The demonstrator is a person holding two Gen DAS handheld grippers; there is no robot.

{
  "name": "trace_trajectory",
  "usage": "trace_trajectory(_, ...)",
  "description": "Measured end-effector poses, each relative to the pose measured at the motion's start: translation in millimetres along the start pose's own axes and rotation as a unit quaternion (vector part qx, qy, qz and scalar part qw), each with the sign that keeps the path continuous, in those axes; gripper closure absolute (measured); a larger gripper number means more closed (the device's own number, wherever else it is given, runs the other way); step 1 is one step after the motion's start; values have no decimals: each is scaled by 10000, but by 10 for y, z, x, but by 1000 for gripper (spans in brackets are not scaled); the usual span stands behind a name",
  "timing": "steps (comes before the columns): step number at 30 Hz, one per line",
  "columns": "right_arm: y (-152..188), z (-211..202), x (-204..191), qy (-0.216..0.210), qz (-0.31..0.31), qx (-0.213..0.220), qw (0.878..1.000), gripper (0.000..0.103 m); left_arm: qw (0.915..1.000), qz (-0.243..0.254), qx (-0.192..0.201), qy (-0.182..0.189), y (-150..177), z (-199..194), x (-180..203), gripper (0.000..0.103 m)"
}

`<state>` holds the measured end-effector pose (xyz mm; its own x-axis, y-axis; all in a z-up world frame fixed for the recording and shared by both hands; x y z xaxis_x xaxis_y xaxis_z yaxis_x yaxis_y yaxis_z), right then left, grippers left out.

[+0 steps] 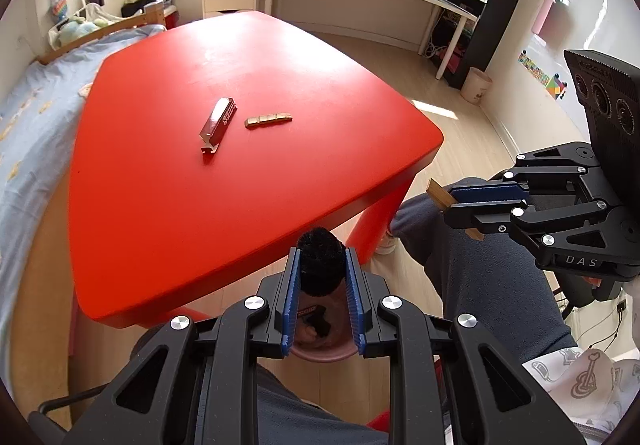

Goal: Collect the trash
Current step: 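Carry the black ball and clothespin over the wastebasket with both tools, then open both tools to drop the items into the wastebasket, then raise both tools back over the table toward the red box and clothespin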

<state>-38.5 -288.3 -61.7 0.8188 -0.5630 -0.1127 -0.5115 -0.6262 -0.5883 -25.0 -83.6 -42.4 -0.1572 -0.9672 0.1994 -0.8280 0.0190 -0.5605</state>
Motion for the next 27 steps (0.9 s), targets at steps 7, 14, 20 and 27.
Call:
trace_trajectory(7, 7, 11, 7, -48, 33, -1, 10000, 90, 9999, 38, -78, 83, 31, 55, 18, 82)
trace_trajectory(14, 44, 23, 13, -92, 53, -12, 9999, 89, 9999, 61, -73, 88, 39, 83, 32, 75)
trace_trajectory(20, 61, 2, 69, 110, 162, 93, 9998, 14, 9998, -78, 76, -145, 52, 49, -58, 14)
trace_trajectory(27, 90, 33, 91, 166, 233, 43, 9996, 6, 9990, -210, 92, -371, 59, 32, -148, 8)
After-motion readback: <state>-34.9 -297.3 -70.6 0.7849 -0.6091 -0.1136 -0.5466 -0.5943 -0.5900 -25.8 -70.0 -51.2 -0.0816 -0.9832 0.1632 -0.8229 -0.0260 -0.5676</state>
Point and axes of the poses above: each gripper's, at about its wrist camera, not at the fingertips, and z roughly the way its jaws point, x to its right, y to its underside, the point moved 4 cm from there along z, roughly the way its jaws point, and after that the axes turned 4 degrees about y, right-handed, at the moved point
